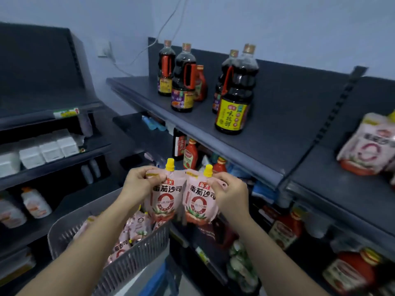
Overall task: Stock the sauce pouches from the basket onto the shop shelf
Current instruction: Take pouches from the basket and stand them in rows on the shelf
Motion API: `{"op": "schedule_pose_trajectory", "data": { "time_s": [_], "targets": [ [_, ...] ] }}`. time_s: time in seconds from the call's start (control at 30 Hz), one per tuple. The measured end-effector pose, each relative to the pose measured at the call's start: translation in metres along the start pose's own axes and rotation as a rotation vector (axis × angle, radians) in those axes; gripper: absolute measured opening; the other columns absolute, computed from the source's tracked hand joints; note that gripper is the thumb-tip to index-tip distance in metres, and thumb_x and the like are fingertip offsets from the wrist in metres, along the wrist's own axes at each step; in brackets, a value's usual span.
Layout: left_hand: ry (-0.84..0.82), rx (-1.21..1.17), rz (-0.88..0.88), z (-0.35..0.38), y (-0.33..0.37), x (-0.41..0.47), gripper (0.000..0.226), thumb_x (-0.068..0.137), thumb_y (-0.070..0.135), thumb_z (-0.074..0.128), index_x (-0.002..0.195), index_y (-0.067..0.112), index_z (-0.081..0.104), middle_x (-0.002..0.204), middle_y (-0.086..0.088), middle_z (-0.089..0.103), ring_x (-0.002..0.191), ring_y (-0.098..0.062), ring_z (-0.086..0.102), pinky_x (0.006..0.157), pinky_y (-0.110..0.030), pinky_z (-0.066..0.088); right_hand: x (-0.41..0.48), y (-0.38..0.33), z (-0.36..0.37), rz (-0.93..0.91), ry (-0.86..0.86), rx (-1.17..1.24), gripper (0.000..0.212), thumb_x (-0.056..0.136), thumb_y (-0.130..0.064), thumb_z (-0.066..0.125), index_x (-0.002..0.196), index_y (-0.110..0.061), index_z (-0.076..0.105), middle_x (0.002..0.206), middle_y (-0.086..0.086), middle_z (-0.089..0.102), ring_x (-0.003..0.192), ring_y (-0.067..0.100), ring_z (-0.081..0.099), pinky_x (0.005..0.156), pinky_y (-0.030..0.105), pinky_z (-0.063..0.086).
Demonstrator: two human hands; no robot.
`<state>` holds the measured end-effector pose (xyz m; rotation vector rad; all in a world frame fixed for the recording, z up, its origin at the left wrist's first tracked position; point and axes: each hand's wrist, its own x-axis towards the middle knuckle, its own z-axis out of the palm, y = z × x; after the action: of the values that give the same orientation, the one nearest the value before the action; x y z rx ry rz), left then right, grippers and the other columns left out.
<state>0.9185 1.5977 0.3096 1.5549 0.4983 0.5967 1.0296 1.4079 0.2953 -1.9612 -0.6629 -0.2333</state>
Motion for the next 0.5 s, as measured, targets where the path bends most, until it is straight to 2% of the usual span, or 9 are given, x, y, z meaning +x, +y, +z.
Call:
{"op": "schedule_pose_trajectory", "data": {
  "time_s": [0.13,0.23,0.3,0.4,0.5],
  "targets": [
    [-0.148,0.017,0.081,0.029,0.025,-0.008,0.010,0.080,-0.003,0.069,0.081,0.006,0.073,0.075,-0.010,0.072,0.070,-0.018,0.065,0.067,-0.029,0.052,-0.011,-0.013,-0.056,0.011,0.103,-0.059,0.006,0.082,-0.018,0.069,0.081,-0.016,0.075,0.080,-0.006,0.073,0.078,0.014,0.066,0.070,0.035,0.052],
    [-0.258,0.003,0.132,0.054,0.045,-0.015,0.008,0.081,-0.004,0.067,0.087,-0.002,0.071,0.080,-0.020,0.070,0.072,-0.022,0.064,0.068,-0.029,0.052,-0.023,-0.020,-0.093,0.065,0.188,-0.103,0.007,0.082,-0.020,0.069,0.078,-0.019,0.075,0.077,-0.008,0.072,0.077,0.014,0.065,0.071,0.035,0.051],
    [-0.328,0.009,0.162,0.071,0.056,-0.023,0.010,0.081,-0.005,0.067,0.080,0.004,0.072,0.071,-0.009,0.071,0.063,-0.015,0.063,0.058,-0.019,0.052,-0.034,-0.024,-0.117,0.105,0.238,-0.108,0.007,0.081,-0.022,0.070,0.075,-0.022,0.074,0.074,-0.010,0.071,0.075,0.012,0.065,0.070,0.037,0.052],
    [-0.431,-0.024,0.177,0.100,0.070,-0.033,0.026,0.079,-0.005,0.069,0.069,0.018,0.075,0.066,0.003,0.073,0.066,-0.012,0.065,0.064,-0.024,0.053,-0.053,-0.034,-0.155,0.151,0.301,-0.117,0.007,0.081,-0.023,0.070,0.074,-0.024,0.073,0.072,-0.013,0.070,0.075,0.006,0.065,0.070,0.031,0.051],
    [-0.521,-0.073,0.178,0.131,0.086,-0.054,0.019,0.081,-0.004,0.067,0.074,0.013,0.071,0.057,0.006,0.070,0.051,-0.002,0.062,0.050,-0.018,0.048,-0.074,-0.043,-0.193,0.193,0.368,-0.127,0.010,0.082,-0.021,0.070,0.074,-0.027,0.070,0.071,-0.015,0.068,0.074,0.004,0.063,0.070,0.027,0.049]
  ]
}}
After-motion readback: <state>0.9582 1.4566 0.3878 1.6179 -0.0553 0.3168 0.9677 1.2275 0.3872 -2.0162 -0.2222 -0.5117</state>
